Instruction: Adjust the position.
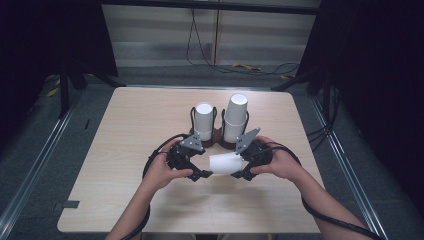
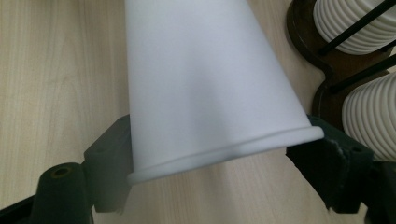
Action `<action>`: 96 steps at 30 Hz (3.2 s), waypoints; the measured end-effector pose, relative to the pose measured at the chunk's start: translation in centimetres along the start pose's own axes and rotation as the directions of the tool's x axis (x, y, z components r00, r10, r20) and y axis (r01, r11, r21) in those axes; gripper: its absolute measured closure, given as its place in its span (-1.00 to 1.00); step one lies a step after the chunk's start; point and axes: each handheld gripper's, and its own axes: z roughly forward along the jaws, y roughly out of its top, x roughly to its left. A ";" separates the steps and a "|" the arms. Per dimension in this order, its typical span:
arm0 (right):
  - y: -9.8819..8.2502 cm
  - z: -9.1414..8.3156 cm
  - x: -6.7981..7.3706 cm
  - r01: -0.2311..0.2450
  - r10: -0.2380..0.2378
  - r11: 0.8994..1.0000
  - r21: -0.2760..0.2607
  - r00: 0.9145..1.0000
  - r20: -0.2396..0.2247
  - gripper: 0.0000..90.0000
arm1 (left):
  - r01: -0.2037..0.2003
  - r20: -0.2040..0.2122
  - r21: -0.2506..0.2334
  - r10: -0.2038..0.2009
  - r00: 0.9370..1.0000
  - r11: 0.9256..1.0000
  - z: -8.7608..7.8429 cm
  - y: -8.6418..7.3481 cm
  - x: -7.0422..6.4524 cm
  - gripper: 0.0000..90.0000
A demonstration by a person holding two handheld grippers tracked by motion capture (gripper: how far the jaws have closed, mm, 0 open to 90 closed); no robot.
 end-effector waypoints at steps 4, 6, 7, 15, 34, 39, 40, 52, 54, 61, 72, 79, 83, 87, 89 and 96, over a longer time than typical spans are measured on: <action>0.1 0.0 0.0 0.007 -0.007 0.999 0.031 1.000 0.004 -0.56 | 0.005 -0.003 0.007 -0.005 1.000 1.000 0.1 -0.1 0.0 -0.65; 0.2 0.0 0.0 0.010 -0.010 0.999 0.042 1.000 0.006 -0.56 | 0.003 0.000 0.005 -0.003 1.000 1.000 0.2 -0.2 0.0 -0.65; 0.2 0.0 0.0 0.008 -0.009 0.999 0.046 1.000 0.002 -0.56 | 0.004 0.002 0.005 -0.004 1.000 1.000 0.2 -0.2 0.0 -0.65; 0.6 0.0 -0.1 0.035 -0.036 0.995 0.097 0.999 0.005 -0.56 | 0.010 0.002 -0.003 -0.010 1.000 1.000 0.2 -0.3 0.0 -0.65; 1.4 -0.2 -0.1 0.070 -0.071 0.981 0.183 0.997 0.000 -0.56 | 0.009 0.000 -0.003 -0.009 1.000 1.000 0.2 -0.4 0.1 -0.65; 1.6 -0.2 -0.1 0.077 -0.079 0.974 0.212 0.997 0.002 -0.56 | 0.009 0.000 0.004 -0.009 1.000 1.000 0.2 -0.3 0.0 -0.65; 1.6 -0.1 -0.1 0.086 -0.088 0.972 0.219 0.996 -0.002 -0.56 | 0.009 0.000 -0.003 -0.009 1.000 1.000 0.3 -0.3 0.0 -0.65; 2.3 0.1 0.0 0.094 -0.095 0.968 0.231 0.995 -0.009 -0.56 | 0.001 -0.001 -0.007 -0.001 1.000 1.000 0.7 0.0 -0.4 -0.65; 2.4 0.2 0.1 0.101 -0.101 0.967 0.234 0.995 -0.012 -0.56 | -0.013 -0.002 -0.002 0.013 1.000 1.000 0.8 0.0 -0.4 -0.65; 2.8 0.4 0.2 0.119 -0.117 0.970 0.212 0.993 -0.022 -0.56 | -0.021 0.000 0.000 0.021 1.000 1.000 1.5 0.2 -0.7 -0.65; 3.1 0.7 0.4 0.108 -0.104 0.977 0.185 0.994 -0.034 -0.56 | -0.075 0.024 -0.002 0.075 0.997 0.997 2.2 0.7 -1.1 -0.51; 3.3 0.7 0.4 0.110 -0.106 0.978 0.176 0.994 -0.031 -0.56 | -0.081 0.030 0.017 0.081 0.996 0.997 2.9 0.6 -1.3 -0.50; 3.4 0.7 0.4 0.108 -0.104 0.981 0.163 0.994 -0.036 -0.56 | -0.094 0.035 0.016 0.094 0.995 0.995 3.0 0.6 -1.2 -0.38; 3.3 0.7 0.4 0.116 -0.111 0.980 0.164 0.993 -0.037 -0.56 | -0.087 0.036 0.023 0.086 0.996 0.996 3.1 0.6 -1.3 -0.30; 3.3 0.7 0.5 0.118 -0.113 0.979 0.165 0.993 -0.040 -0.56 | -0.088 0.039 0.024 0.088 0.995 0.996 3.2 0.6 -1.3 -0.30; 3.3 0.7 0.6 0.125 -0.120 0.980 0.152 0.992 -0.040 -0.57 | -0.094 0.046 0.026 0.093 0.995 0.995 3.0 0.5 -1.3 -0.28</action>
